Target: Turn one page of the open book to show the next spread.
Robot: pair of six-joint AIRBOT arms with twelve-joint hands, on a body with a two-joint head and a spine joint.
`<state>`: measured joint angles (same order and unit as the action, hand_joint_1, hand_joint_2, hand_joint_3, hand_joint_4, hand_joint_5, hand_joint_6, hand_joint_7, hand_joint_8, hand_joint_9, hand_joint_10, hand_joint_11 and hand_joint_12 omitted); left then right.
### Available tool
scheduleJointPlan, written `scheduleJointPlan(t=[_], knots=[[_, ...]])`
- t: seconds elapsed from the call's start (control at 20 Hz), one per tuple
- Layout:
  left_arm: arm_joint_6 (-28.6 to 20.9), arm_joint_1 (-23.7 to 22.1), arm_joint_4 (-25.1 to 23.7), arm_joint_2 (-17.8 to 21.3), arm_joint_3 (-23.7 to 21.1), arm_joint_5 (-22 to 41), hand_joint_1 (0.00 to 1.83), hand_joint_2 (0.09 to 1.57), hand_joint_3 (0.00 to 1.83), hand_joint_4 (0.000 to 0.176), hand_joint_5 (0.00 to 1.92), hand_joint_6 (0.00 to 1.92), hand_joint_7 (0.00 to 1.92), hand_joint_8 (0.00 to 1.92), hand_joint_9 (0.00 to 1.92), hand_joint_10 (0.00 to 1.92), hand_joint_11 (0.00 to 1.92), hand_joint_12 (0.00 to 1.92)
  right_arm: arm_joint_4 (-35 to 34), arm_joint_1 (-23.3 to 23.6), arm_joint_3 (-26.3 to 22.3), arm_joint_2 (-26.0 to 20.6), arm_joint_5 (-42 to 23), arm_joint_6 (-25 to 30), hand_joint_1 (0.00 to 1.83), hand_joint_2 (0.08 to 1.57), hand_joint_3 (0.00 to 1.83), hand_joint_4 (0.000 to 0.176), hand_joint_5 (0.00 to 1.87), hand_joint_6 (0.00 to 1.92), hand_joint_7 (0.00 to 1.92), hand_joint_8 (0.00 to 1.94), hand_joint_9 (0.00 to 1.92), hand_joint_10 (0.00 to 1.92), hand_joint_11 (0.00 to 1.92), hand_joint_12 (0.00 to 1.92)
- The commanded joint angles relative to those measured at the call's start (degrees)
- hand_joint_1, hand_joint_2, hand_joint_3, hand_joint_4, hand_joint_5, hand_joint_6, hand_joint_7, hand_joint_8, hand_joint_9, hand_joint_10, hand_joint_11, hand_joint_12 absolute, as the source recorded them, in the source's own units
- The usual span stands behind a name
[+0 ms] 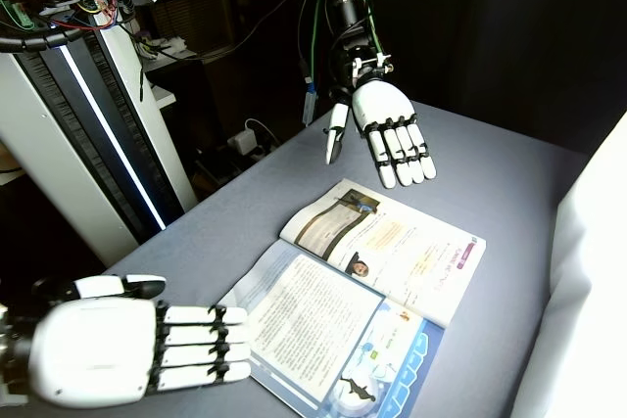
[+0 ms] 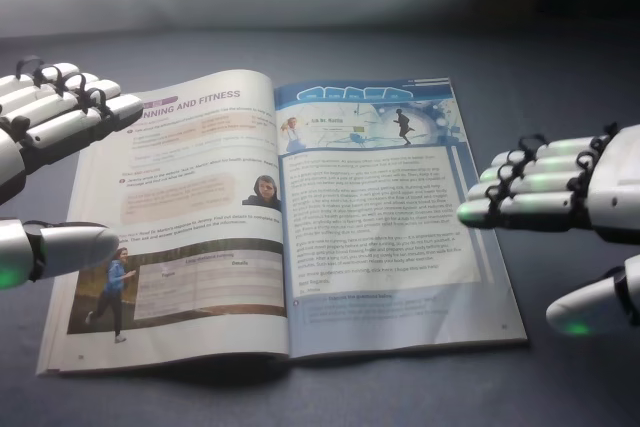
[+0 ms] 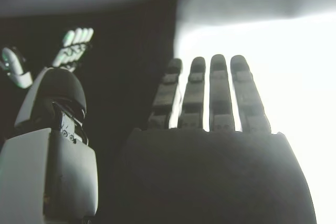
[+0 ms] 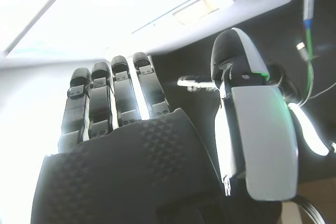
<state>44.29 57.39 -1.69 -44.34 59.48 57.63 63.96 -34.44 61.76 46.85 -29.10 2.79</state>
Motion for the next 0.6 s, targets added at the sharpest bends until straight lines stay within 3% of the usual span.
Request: scheduleJointPlan(t=[0.0,0.15,0.35,0.55], knots=[[0.0,-0.5,1.1,0.4,-0.1,7.0,0.00,1.21,0.00,0.059,0.00,0.00,0.00,0.00,0.00,0.00,0.00,0.00,-0.4,0.8,0.4,-0.1,-1.2,1.2,0.00,1.21,0.01,0.000,0.00,0.00,0.00,0.00,0.00,0.00,0.00,0.00],[0.0,-0.3,1.4,0.4,-0.2,7.3,0.00,1.22,0.00,0.059,0.00,0.00,0.00,0.00,0.00,0.00,0.00,0.00,3.5,1.0,1.8,1.5,-0.1,4.5,0.00,1.22,0.02,0.000,0.00,0.00,0.00,0.00,0.00,0.00,0.00,0.00],[0.0,0.8,2.2,0.4,-0.3,8.3,0.00,1.21,0.00,0.042,0.00,0.00,0.00,0.00,0.00,0.00,0.00,0.00,7.6,1.0,3.3,3.5,1.0,7.9,0.00,1.22,0.01,0.000,0.02,0.01,0.00,0.00,0.00,0.00,0.00,0.00],[0.0,0.9,2.4,0.5,-0.3,8.5,0.00,1.22,0.00,0.044,0.00,0.00,0.00,0.00,0.00,0.00,0.00,0.00,9.8,1.0,4.3,5.0,1.9,9.1,0.00,1.19,0.00,0.000,0.00,0.00,0.00,0.00,0.00,0.00,0.00,0.00]])
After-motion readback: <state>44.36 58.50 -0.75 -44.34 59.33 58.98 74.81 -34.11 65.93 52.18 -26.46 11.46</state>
